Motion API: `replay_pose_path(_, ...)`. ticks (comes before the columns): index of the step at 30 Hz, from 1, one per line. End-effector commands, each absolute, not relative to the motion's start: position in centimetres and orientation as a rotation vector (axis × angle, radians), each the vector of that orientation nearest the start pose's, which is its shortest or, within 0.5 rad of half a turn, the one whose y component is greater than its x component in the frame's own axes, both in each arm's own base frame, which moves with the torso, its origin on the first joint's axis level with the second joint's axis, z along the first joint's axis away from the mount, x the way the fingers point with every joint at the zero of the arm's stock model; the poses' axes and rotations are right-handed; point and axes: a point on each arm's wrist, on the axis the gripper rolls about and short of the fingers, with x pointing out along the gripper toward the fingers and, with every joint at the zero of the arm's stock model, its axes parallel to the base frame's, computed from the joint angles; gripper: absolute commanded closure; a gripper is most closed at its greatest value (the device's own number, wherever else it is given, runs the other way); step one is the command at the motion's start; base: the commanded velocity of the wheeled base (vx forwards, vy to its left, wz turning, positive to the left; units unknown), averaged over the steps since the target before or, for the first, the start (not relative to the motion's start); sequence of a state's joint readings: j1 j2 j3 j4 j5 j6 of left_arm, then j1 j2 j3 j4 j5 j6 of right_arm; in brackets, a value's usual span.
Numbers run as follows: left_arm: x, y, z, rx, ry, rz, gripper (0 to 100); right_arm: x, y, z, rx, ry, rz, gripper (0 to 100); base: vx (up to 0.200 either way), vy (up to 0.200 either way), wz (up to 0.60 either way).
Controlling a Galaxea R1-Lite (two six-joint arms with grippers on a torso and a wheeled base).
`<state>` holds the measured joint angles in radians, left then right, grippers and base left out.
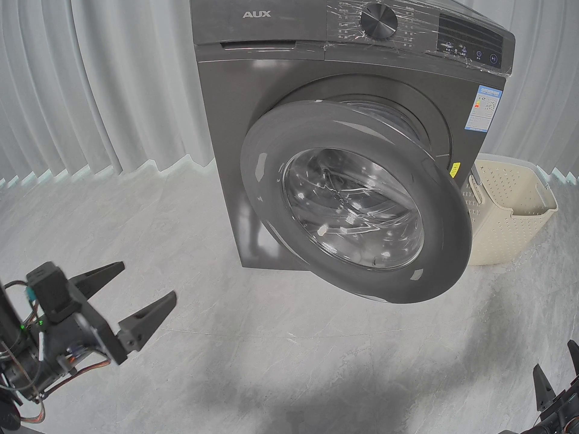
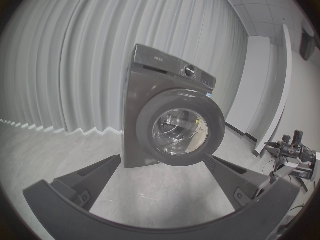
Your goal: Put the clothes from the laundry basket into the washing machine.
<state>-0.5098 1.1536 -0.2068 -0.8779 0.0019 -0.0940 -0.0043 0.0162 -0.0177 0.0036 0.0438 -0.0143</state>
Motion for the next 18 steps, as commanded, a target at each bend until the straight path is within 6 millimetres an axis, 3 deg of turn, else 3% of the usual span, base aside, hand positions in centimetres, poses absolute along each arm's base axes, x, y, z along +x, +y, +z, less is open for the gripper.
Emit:
replay_pose_path(1,6.3,-2.6,15.4,-0.057,-0.052,-0.36,0,-2.3,0.1,7.5,-0.018,0.001,0.041,0,0.0,0.0,0.0)
replay_pose_path(5,4.0,-0.9,14.6,-0.048,-0.08,-0.198,0,-2.4,0.1,8.0,-0.008,-0.026,0.046,0,0.0,0.0,0.0)
replay_pose_path(8,2.0,-0.1,13.6,-0.041,-0.092,-0.072,0,-4.2,0.1,13.4,0.027,-0.235,0.06,0,0.0,0.0,0.0)
replay_pose_path(10,1.4,0.0,12.9,-0.034,-0.079,-0.044,0,-4.2,0.1,14.2,0.027,-0.176,0.107,0,0.0,0.0,0.0)
replay_pose_path(15,0.3,0.0,10.6,-0.054,0.013,0.022,0,-2.2,0.4,14.6,0.032,0.026,0.302,0,0.0,0.0,0.0)
replay_pose_path(18,-1.2,-0.3,8.5,-0.05,0.053,0.096,0,0.1,0.8,16.4,0.018,0.1,0.414,0,0.0,0.0,0.0)
